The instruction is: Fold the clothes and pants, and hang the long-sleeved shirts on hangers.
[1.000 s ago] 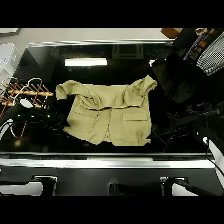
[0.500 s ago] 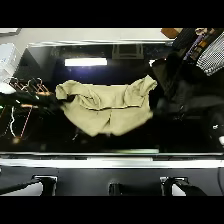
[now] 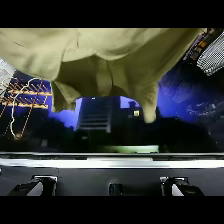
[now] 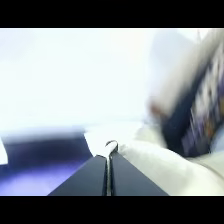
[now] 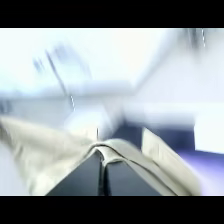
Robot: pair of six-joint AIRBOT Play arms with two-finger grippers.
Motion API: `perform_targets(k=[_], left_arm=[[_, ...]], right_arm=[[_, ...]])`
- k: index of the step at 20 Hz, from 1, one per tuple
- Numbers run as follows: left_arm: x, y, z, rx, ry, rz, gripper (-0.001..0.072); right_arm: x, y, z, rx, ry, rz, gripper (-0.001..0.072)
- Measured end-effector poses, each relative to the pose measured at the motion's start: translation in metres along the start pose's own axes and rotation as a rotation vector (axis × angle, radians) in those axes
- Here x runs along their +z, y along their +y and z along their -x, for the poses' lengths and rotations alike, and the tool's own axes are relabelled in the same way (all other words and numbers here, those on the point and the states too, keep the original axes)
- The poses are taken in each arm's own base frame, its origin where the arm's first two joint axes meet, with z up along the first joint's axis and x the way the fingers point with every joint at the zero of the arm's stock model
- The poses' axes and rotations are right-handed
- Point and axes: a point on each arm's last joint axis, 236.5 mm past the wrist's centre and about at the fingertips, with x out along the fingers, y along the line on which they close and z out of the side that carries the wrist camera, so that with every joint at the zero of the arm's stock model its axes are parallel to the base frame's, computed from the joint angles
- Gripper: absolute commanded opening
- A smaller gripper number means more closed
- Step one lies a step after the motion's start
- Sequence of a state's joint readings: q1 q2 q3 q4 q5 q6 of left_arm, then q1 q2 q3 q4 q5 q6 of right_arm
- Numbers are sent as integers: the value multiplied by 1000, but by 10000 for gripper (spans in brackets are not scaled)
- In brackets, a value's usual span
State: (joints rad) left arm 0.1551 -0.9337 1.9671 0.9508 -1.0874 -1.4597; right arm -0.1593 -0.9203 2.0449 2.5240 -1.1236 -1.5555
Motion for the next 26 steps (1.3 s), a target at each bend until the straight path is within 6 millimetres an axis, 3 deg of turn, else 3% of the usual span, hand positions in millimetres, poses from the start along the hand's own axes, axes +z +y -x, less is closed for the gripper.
perform_targets(k=[2, 3, 5, 8, 11, 15, 18, 20, 21, 23, 26], left_arm=[[31, -8, 41, 75, -110, -24, 22], [41, -7, 56, 113, -149, -27, 22], [50, 0, 72, 175, -186, -27, 22], [35, 20, 59, 222, -138, 9, 22], [-29, 61, 3, 247, 78, 76, 23], [-165, 120, -90, 232, 441, 188, 22], [-287, 156, -154, 218, 684, 254, 22], [-361, 172, -185, 218, 796, 294, 22], [-400, 180, -197, 221, 851, 313, 22], [-459, 188, -213, 231, 919, 347, 22], [-518, 192, -223, 246, 986, 386, 27]], right_arm=[[34, 33, 27, 1, -138, 50, 29], [45, 38, 36, -23, -189, 66, 29], [58, 28, 44, -90, -245, 73, 29], [58, -16, 31, -188, -235, 28, 29], [23, -98, -11, -301, -101, -84, 30], [-71, -228, -73, -442, 185, -289, 30], [-164, -314, -112, -518, 394, -427, 30], [-234, -362, -134, -563, 522, -503, 30], [-272, -383, -142, -586, 584, -535, 30], [-340, -419, -154, -626, 678, -585, 30], [-415, -455, -163, -674, 746, -657, 30]])
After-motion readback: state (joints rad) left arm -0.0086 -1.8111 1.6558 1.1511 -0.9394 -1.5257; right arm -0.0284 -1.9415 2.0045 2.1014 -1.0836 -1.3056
